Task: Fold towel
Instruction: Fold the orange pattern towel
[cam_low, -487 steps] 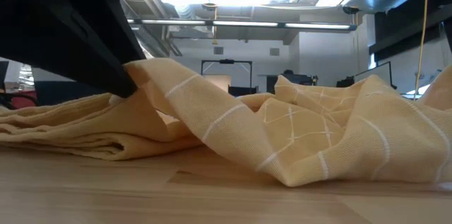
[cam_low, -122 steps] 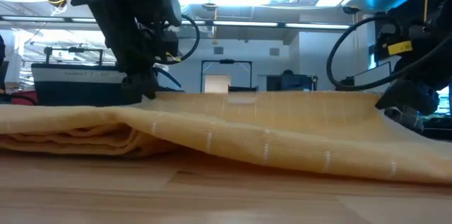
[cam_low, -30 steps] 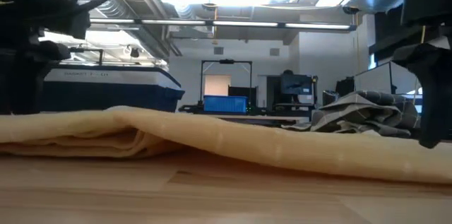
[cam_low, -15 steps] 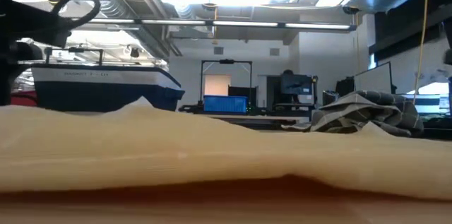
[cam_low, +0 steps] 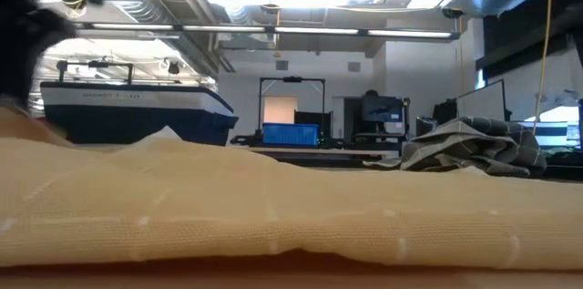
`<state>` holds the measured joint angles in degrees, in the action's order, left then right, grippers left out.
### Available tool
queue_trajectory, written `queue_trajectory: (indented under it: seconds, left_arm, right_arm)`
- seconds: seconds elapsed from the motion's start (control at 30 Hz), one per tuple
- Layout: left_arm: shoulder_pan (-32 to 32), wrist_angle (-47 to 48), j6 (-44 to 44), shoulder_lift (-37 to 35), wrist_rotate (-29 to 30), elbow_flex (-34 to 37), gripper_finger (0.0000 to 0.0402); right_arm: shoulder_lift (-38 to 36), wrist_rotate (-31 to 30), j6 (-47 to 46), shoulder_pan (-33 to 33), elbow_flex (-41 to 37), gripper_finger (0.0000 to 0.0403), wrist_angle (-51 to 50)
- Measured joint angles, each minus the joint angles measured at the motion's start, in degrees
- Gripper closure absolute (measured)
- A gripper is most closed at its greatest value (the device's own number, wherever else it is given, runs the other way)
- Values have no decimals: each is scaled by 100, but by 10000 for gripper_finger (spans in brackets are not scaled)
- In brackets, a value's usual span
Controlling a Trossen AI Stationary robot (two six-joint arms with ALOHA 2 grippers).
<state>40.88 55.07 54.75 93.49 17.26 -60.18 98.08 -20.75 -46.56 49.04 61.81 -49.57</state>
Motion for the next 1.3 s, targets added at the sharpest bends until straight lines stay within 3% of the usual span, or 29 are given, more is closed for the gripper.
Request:
queue_trajectory:
  seconds: [0.13, 0.27, 0.4, 0.47, 0.53, 0.63, 0.7, 0.83, 1.0, 1.2, 1.3]
  left_arm:
    - [-232, -513, -830, 7, 292, 54, 235]
    - [-474, -430, -1203, 20, 242, 174, 235]
    - [-666, 759, -846, -24, -741, -268, 235]
    - [-672, 1231, -741, -33, -939, -518, 235]
    - [-664, 1469, -776, -37, -834, -679, 235]
    - [-661, 1022, -1036, -39, 111, -712, 235]
    - [-717, 332, -1312, -39, 792, -537, 235]
    - [-976, -713, -1814, 34, 954, 27, 235]
    - [-1126, -652, -1548, 127, 686, 563, 235]
    - [-1130, -959, -1236, 96, 953, 1386, 235]
    - [-1123, -1015, -628, 64, 932, 1713, 235]
  right_arm:
    - [-2, -852, 509, -306, -46, 164, 274]
    - [-2, -826, 807, -775, -280, 164, 454]
    - [-2, -409, 948, -1085, -495, 164, 477]
    - [-2, -319, 980, -1148, -548, 164, 484]
    - [-4, -318, 1082, -1217, -569, 164, 511]
    - [-9, -444, 1222, -1328, -569, 164, 627]
    - [-9, -523, 1331, -1399, -569, 164, 710]
    - [-11, -518, 1571, -1550, -742, 164, 987]
    - [-25, -238, 1530, -1657, -1075, 164, 986]
    - [-55, -297, 1490, -1644, -1403, 164, 1374]
    - [-55, -278, 1227, -1641, -1463, 164, 1324]
